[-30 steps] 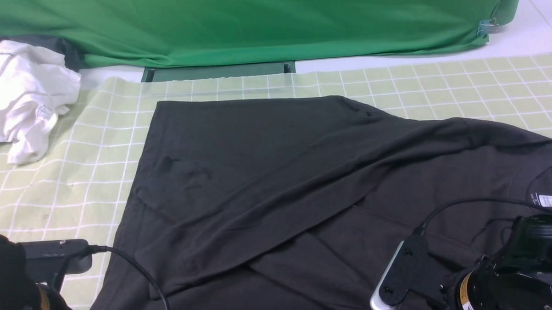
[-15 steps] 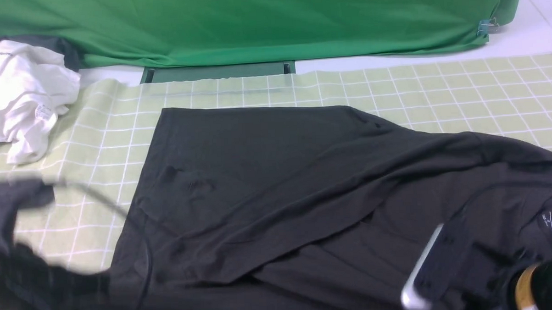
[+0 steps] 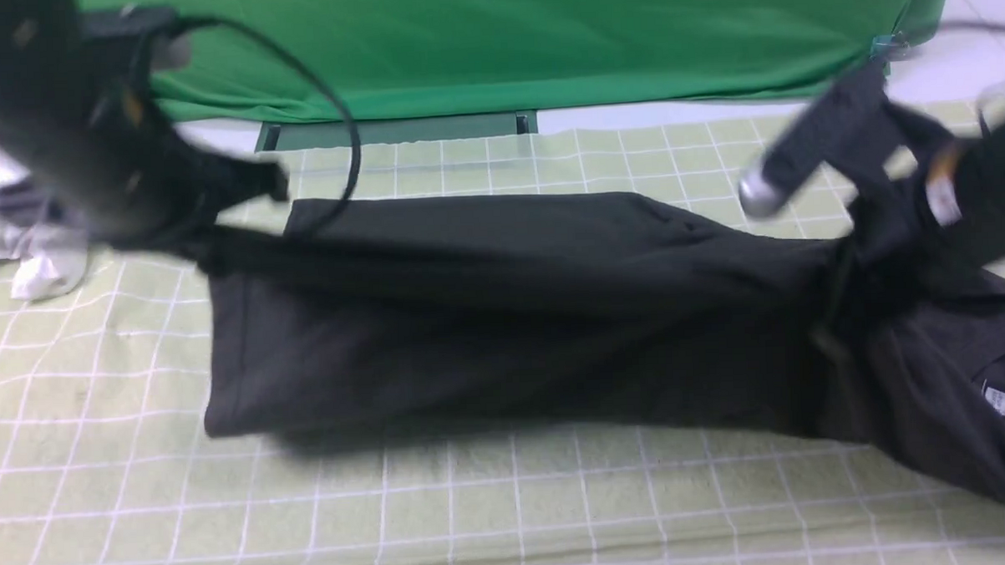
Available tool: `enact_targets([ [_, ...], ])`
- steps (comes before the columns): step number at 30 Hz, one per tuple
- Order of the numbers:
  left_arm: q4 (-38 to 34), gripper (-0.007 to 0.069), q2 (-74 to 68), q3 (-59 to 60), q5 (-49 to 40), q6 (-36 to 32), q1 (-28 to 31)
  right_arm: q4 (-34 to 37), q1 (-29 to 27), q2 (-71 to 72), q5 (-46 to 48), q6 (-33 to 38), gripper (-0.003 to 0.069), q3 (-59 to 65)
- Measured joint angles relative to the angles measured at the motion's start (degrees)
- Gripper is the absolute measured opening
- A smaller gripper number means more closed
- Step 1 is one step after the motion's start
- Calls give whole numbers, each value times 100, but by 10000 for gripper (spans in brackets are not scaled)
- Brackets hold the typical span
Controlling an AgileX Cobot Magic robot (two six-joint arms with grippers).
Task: Fold a long-sleeved shirt over a green coffee tablecloth.
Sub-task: 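Fold the black garment in half by bringing its near edge over to the far edge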
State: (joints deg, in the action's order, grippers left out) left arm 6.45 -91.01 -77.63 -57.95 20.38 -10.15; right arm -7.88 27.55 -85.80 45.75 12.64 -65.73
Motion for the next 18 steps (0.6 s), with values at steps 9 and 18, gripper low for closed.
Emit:
enact_targets([
  [9,-137,22,-2298,-2225,-4,-299,564,11,-406,-2084,-374,295,42,-1872],
  [18,-7,22,-3603,-3640,-71,-303,676,-43,-450,-3638,-368,331,53,-3329],
])
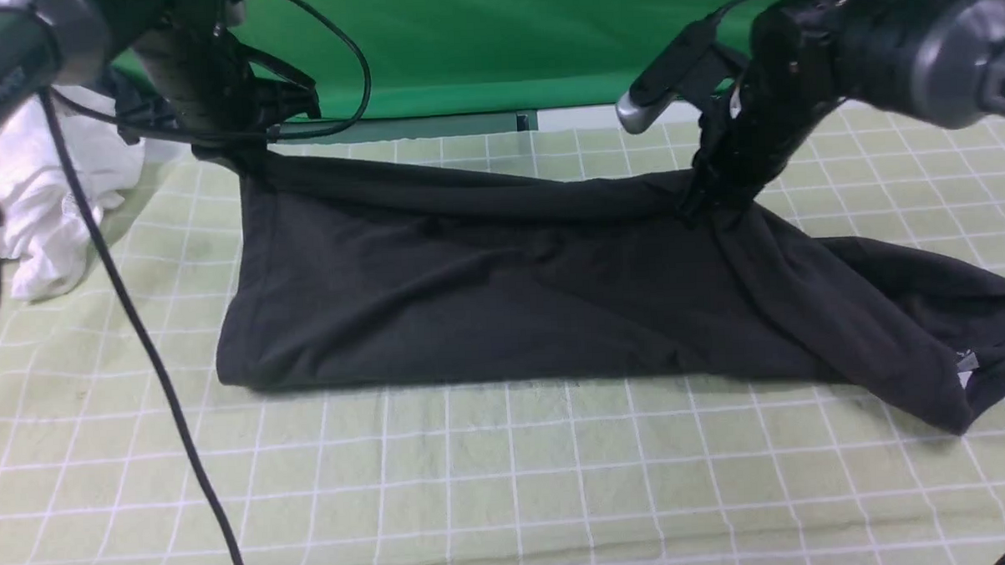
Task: Fold a long-sleeved shirt over a green coffee tablecloth.
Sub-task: 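Fold the black garment in half by bringing its near edge over to the far edge, then pull the folded dark garment lengthwise by its ends to straighten it flat on the table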
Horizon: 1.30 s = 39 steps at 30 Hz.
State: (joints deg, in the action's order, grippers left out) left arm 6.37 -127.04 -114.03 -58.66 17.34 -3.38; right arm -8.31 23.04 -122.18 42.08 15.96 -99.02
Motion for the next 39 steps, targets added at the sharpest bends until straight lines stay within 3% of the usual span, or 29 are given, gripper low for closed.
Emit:
enact_targets([
  [3,13,22,-153,-67,16,0,0,-27,0,-194,0,0,91,-150],
  [8,108,56,-240,-82,86,0,0,-157,-13,-261,173,-55,311,-364],
  [11,216,148,-240,-307,122,-76,0,-178,-13,-136,1020,-225,419,-671],
  [13,234,175,-240,-399,98,-114,0,-184,-13,-81,1316,-287,428,-744],
  [16,277,294,-193,-797,-133,-161,0,-193,-30,253,2099,-416,411,-850],
  [20,297,377,-108,-1332,-631,-433,0,-168,-182,709,2615,-514,278,-852],
  [21,218,378,-68,-1461,-837,-590,0,-147,-279,873,2640,-548,211,-794],
  [22,-7,349,5,-1558,-960,-938,0,-119,-419,1097,2664,-583,121,-644],
  [25,-562,242,130,-1594,-1064,-1293,5,-8,-666,1541,2680,-640,34,-222],
  [26,-840,159,208,-1557,-1072,-1411,-1,49,-798,1732,2681,-640,15,0],
  [28,-1152,67,375,-1349,-1072,-1581,-57,158,-1070,2015,2714,-640,2,384],
  [31,-1232,14,760,-670,-1067,-1692,-307,626,-1636,2418,2759,-551,0,1228],
  [35,-1027,4,1054,147,-1092,-1734,-650,1279,-1996,2491,2720,-249,62,1804],
  [37,-963,2,1132,925,-1080,-1734,-928,1740,-2154,2460,2320,25,202,2345],
  [39,-949,3,1132,1255,-969,-1734,-1034,1809,-2170,2430,2101,75,260,2506],
])
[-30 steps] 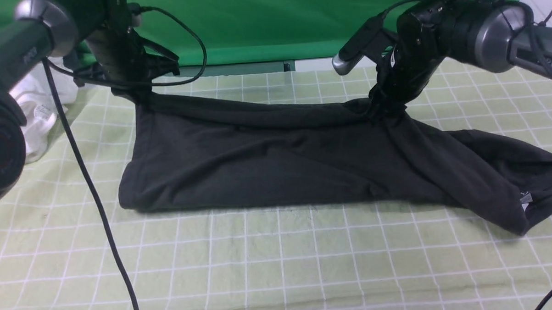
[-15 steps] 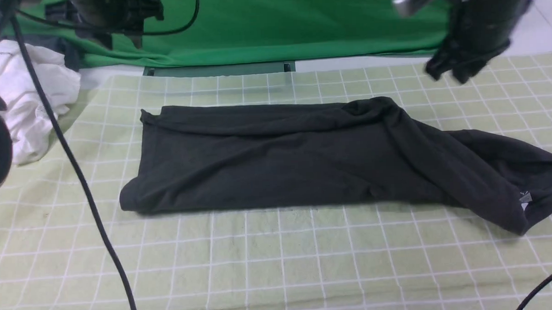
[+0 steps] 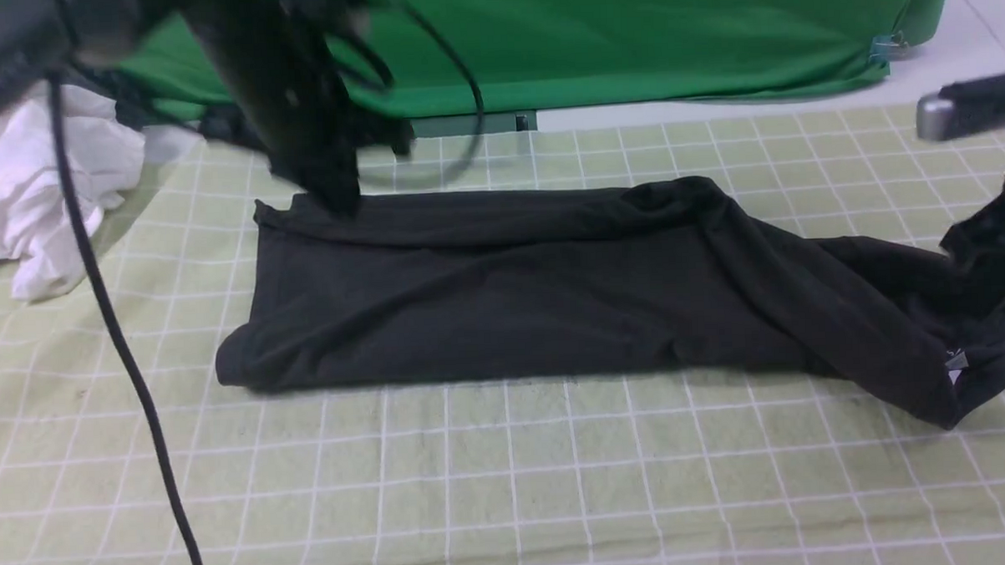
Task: Fold a long-sleeved shirt over a green coffee tablecloth.
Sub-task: 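Pull the folded dark garment lengthwise by its ends to straighten it flat on the table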
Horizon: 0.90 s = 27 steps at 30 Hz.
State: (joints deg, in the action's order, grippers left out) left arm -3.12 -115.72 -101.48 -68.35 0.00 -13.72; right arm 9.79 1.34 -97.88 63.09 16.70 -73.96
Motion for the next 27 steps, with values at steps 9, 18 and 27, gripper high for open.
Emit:
enact_targets([
  [9,17,3,-33,1638,1164,0,-174,307,-21,-687,-743,49,388,213],
  [18,17,6,-157,1829,1311,0,-174,353,-61,-875,-794,391,25,204],
  [27,12,7,-157,1829,1311,0,-174,-86,-481,-732,-670,477,6,-435],
])
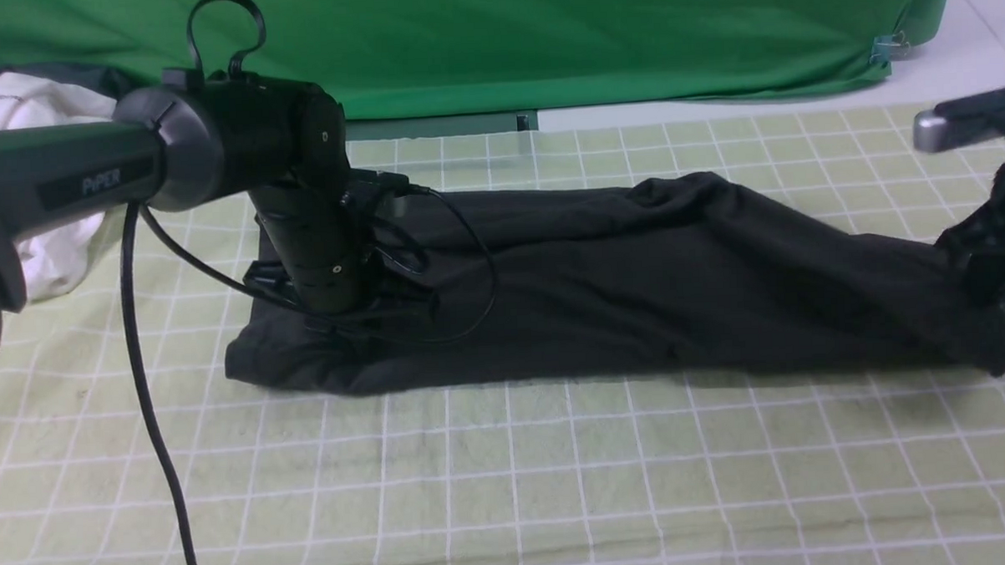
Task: Fold a long-sleeved shirt over a green coffee tablecloth.
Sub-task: 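Pull the folded dark garment lengthwise by its ends to straighten it flat on the table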
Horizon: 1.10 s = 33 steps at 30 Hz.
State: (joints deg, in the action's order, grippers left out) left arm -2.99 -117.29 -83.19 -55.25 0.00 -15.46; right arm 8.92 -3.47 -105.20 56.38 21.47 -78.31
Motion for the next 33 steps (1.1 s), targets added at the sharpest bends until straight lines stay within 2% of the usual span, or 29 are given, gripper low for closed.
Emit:
enact_targets([
  [8,6,7,0,0,0,0,0,-41,-402,-288,-60,145,6,-745],
  [21,11,8,0,0,-40,-62,0,-248,-406,-1409,-629,150,7,-1938],
  [25,11,8,0,0,-42,-62,0,-287,-406,-1449,-790,145,40,-2047],
  [28,17,8,0,0,-61,-62,0,-406,-406,-1449,-825,139,197,-2112],
  [31,94,8,0,-43,-174,-40,0,-443,-406,-1454,-478,135,337,-2220],
  [33,149,8,0,-86,-270,0,0,-456,-406,-1454,-158,37,378,-2332],
])
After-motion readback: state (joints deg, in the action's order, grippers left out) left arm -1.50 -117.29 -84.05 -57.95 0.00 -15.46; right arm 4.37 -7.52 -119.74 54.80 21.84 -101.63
